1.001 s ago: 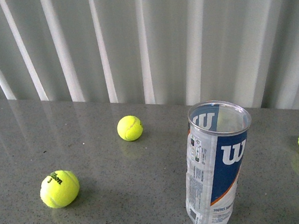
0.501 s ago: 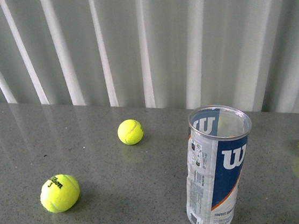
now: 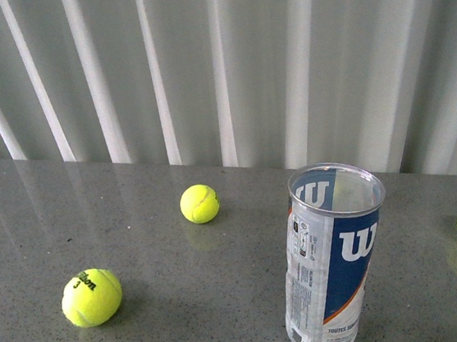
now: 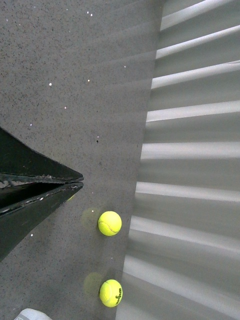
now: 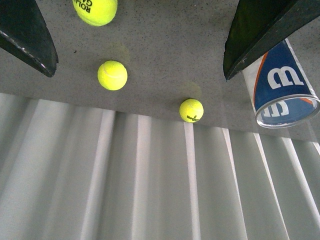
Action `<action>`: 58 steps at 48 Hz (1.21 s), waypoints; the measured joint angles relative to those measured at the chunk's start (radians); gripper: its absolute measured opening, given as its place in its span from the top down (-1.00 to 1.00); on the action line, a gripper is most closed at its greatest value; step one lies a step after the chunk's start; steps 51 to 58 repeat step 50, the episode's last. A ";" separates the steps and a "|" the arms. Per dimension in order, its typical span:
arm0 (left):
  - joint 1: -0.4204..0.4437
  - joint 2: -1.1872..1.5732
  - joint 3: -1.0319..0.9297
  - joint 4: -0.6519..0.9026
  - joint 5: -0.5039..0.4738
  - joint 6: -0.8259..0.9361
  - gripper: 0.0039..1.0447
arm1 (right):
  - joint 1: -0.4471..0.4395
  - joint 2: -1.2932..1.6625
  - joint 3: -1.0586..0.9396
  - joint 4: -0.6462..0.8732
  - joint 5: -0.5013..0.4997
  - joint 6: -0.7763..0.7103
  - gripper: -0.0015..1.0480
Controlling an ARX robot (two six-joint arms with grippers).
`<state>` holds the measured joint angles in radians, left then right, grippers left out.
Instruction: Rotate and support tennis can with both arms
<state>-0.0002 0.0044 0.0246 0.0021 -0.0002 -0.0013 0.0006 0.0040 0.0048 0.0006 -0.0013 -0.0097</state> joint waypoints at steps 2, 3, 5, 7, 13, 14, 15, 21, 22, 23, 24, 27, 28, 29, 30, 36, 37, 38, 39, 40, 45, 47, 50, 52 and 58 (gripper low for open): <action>0.000 0.000 0.000 -0.001 0.000 0.000 0.93 | 0.000 0.000 0.000 0.000 0.000 0.000 -0.87; 0.000 0.000 0.000 -0.001 0.000 0.000 0.93 | 0.000 0.000 0.000 0.000 0.000 0.000 -0.87; 0.000 0.000 0.000 -0.001 0.000 0.000 0.93 | 0.000 0.000 0.000 0.000 0.000 0.000 -0.87; 0.000 0.000 0.000 -0.001 0.000 -0.001 0.91 | 0.000 0.000 0.000 0.000 0.000 0.000 -0.87; 0.000 0.000 0.000 -0.002 0.000 -0.001 0.43 | 0.000 0.000 0.000 0.000 0.000 0.000 -0.87; 0.000 0.000 0.000 -0.002 0.000 -0.001 0.36 | 0.000 0.000 0.000 0.000 0.000 0.000 -0.87; 0.000 0.000 0.000 -0.002 0.000 -0.001 0.33 | 0.000 0.000 0.000 0.000 0.000 0.000 -0.87; 0.000 -0.001 0.000 -0.002 0.000 -0.001 -0.22 | 0.000 0.000 0.000 0.000 0.000 0.000 -0.87; 0.000 -0.001 0.000 -0.002 0.000 -0.001 -0.32 | 0.000 0.000 0.000 0.000 0.000 0.000 -0.87; 0.000 -0.001 0.000 -0.002 0.000 -0.001 -0.39 | 0.000 0.000 0.000 0.000 0.000 0.000 -0.87; 0.000 -0.001 0.000 -0.002 0.000 -0.001 -0.49 | 0.000 0.000 0.000 0.000 0.000 0.000 -0.87; 0.000 -0.001 0.000 -0.002 0.000 -0.001 -0.70 | 0.000 0.000 0.000 0.000 0.000 0.000 -0.87; 0.000 -0.001 0.000 -0.002 0.000 -0.001 -0.77 | 0.000 0.000 0.000 0.000 0.000 0.000 -0.87; 0.000 -0.001 0.000 -0.002 0.000 -0.001 -0.87 | 0.000 0.000 0.000 0.000 0.000 0.000 -0.87; 0.000 -0.001 0.000 -0.002 0.000 0.000 -0.91 | 0.000 0.000 0.000 0.000 0.000 0.000 -0.87; 0.000 -0.001 0.000 -0.002 0.000 -0.001 -0.87 | 0.000 0.000 0.000 0.000 0.000 0.000 -0.87; 0.000 -0.001 0.000 -0.002 0.000 -0.001 -0.88 | 0.000 0.000 0.000 0.000 0.000 0.000 -0.87; 0.000 -0.001 0.000 -0.002 0.000 -0.001 -0.88 | 0.000 0.000 0.000 0.000 0.000 0.000 -0.87; 0.000 -0.001 0.000 -0.002 0.000 -0.001 -0.88 | 0.000 0.000 0.000 0.000 0.000 0.000 -0.87; 0.000 -0.001 0.000 -0.002 0.000 -0.001 -0.88 | 0.000 0.000 0.000 0.000 0.000 0.000 -0.87; 0.000 -0.001 0.000 -0.002 0.000 -0.001 -0.88 | 0.000 0.000 0.000 0.000 0.000 0.000 -0.87; 0.000 -0.001 0.000 -0.002 0.000 -0.001 -0.88 | 0.000 0.000 0.000 0.000 0.000 0.000 -0.87; 0.000 -0.001 0.000 -0.002 0.000 -0.001 -0.88 | 0.000 0.000 0.000 0.000 0.000 0.000 -0.87; 0.000 -0.001 0.000 -0.002 0.000 -0.001 -0.88 | 0.000 0.000 0.000 0.000 0.000 0.000 -0.87; 0.000 -0.001 0.000 -0.002 0.000 -0.001 -0.88 | 0.000 0.000 0.000 0.000 0.000 0.000 -0.87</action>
